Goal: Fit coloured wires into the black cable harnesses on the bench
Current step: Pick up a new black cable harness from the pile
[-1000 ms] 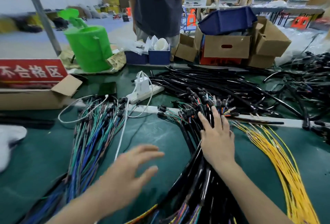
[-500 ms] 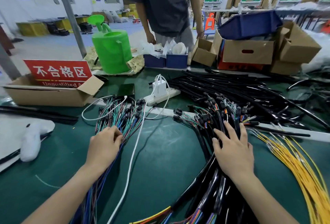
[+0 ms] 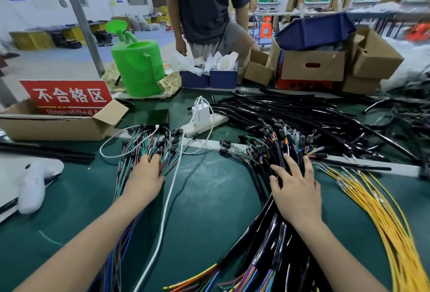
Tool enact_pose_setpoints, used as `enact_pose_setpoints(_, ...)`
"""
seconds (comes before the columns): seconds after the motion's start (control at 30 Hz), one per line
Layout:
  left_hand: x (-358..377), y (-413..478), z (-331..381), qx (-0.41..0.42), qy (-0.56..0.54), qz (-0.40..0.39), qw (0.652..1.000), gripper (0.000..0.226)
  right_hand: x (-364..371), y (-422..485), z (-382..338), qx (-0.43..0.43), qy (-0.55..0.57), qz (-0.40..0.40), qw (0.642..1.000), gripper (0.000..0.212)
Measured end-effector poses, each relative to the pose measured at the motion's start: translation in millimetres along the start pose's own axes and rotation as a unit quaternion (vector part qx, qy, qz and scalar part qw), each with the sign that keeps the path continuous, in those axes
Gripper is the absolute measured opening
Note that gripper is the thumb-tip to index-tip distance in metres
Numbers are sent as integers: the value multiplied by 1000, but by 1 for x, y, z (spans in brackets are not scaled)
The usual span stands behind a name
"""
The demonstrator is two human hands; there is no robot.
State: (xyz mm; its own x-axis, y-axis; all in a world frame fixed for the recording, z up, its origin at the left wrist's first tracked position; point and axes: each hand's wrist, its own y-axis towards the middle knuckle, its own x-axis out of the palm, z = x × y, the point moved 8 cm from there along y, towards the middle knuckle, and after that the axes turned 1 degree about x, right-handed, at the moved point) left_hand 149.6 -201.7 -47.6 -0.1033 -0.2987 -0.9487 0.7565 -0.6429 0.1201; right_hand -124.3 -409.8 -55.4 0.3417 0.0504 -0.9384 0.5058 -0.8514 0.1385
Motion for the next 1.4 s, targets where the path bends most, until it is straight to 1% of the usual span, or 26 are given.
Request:
enact_pose_setpoints(0.03,0,-3,-4,-6,18,-9,1000,23,0,0,0,-1,2,1,1000,40)
enact_pose_setpoints(0.1,-5,-7,-10,-11,31,-9,999,16,0,0,0,-3,5,2,1000,40)
enact_pose_setpoints(0.17,-13,-8,-13,-18,31,5,999,8,0,0,-1,-5,7,0,1000,40)
enact_pose_setpoints(0.23,-19,-7,-13,-27,11,2,1000,7,0,0,-1,-6,7,0,1000,40)
enact_pose_setpoints(0.3,-19,-7,-14,-61,-96,-26,993,6,0,-1,-1,-6,12,2,1000,40)
enact_pose_setpoints(0.33,-18,-7,-14,-86,-167,-41,981,9,0,-1,0,-7,14,3,1000,40)
enact_pose_setpoints(0.4,-17,-8,-19,-131,-284,-50,949,14,-1,-2,0,-9,20,5,1000,39)
enact_pose_setpoints(0.47,-25,-10,-24,-152,-372,-42,915,13,-2,-2,-1,-11,24,5,1000,38)
enact_pose_setpoints(0.53,-40,-13,-26,-132,-444,-32,886,11,-2,-3,0,-11,23,5,1000,38)
enact_pose_setpoints(0.6,-61,-18,-26,-89,-484,-1,871,9,-2,-3,1,-12,25,5,1000,38)
enact_pose_setpoints(0.63,-69,-21,-27,-68,-486,19,871,9,-2,-3,1,-12,28,6,1000,38)
enact_pose_setpoints(0.67,-74,-22,-28,-54,-460,33,886,11,-2,-2,0,-13,31,6,999,37)
enact_pose_setpoints(0.7,-73,-23,-28,-49,-401,32,914,14,-2,-2,0,-13,35,4,999,37)
enact_pose_setpoints(0.73,-65,-23,-28,-54,-335,9,941,16,-2,-2,1,-11,38,3,999,37)
enact_pose_setpoints(0.77,-53,-24,-30,-70,-291,-30,954,18,-3,-2,1,-11,39,1,999,37)
enact_pose_setpoints(0.8,-42,-26,-34,-93,-284,-65,952,19,-3,-3,1,-12,40,0,999,36)
enact_pose_setpoints(0.83,-35,-28,-37,-111,-299,-81,944,20,-2,-3,1,-14,41,1,999,36)
enact_pose_setpoints(0.87,-34,-28,-41,-119,-317,-77,938,20,-2,-3,1,-15,42,2,999,36)
enact_pose_setpoints(0.93,-42,-27,-42,-109,-342,-36,932,21,-3,-3,0,-15,43,4,999,36)
enact_pose_setpoints(1.0,-55,-28,-36,-76,-360,11,930,22,-3,-3,0,-13,43,4,999,35)
enact_pose_setpoints(1.1,-75,-34,-19,-15,-395,79,915,24,-2,-2,2,-11,44,6,999,34)
enact_pose_setpoints(1.27,-121,-55,-1,70,-467,200,859,27,-2,-2,1,-18,51,20,998,34)
enact_pose_setpoints(1.33,-139,-63,11,111,-482,233,837,24,-2,-3,1,-20,49,25,998,34)
enact_pose_setpoints(1.4,-155,-73,29,160,-477,257,825,20,-7,-3,-1,-26,33,36,998,37)
